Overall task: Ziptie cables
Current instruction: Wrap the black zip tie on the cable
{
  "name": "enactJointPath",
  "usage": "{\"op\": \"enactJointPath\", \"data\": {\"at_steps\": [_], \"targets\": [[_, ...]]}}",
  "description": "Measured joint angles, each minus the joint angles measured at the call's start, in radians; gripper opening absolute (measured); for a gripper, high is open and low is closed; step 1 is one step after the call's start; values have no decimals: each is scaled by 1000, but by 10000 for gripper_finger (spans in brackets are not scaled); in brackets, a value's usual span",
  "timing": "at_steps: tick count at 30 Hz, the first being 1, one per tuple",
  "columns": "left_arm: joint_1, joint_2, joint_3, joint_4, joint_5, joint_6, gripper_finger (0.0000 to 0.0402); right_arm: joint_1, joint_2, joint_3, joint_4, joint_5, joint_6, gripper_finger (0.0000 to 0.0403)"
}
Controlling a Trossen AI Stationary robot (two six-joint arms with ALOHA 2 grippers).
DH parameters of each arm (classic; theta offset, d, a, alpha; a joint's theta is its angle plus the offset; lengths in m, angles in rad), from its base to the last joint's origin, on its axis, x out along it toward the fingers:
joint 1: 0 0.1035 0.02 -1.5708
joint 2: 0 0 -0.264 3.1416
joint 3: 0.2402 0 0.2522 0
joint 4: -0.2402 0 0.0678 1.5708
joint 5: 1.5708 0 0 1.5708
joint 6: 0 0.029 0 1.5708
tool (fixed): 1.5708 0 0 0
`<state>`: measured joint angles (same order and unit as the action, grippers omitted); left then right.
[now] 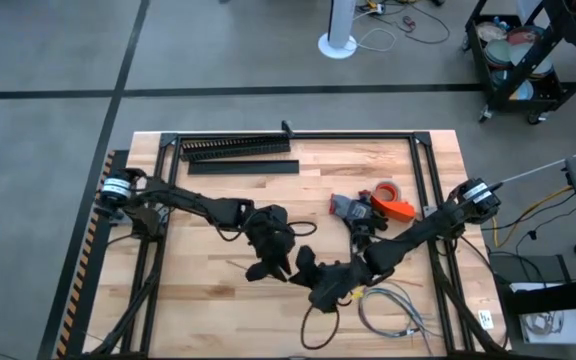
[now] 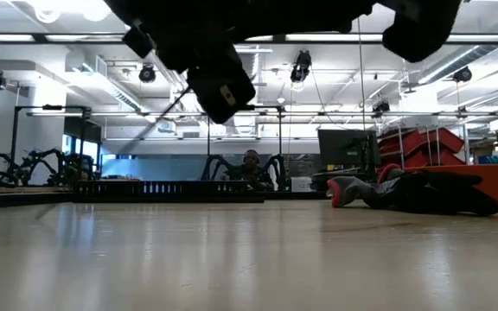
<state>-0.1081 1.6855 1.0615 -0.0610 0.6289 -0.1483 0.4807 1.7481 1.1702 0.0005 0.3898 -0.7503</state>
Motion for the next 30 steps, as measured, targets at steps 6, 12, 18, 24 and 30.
{"op": "enactJointPath", "data": {"at_steps": [6,12,18,24,30], "targets": [[-33,-17,-4,-8,-61,35,149,-14,-14,6,-29,29,159,0],[-31,0,-4,24,-71,32,140,-14,-19,6,-32,18,137,0],[-32,0,-4,33,-11,21,93,-14,-19,5,-56,-5,131,0],[-31,0,-4,32,-18,10,34,-14,-19,5,-54,-5,118,0],[-31,0,-4,31,-18,-17,4,-14,-19,5,-54,-6,111,0]]}}
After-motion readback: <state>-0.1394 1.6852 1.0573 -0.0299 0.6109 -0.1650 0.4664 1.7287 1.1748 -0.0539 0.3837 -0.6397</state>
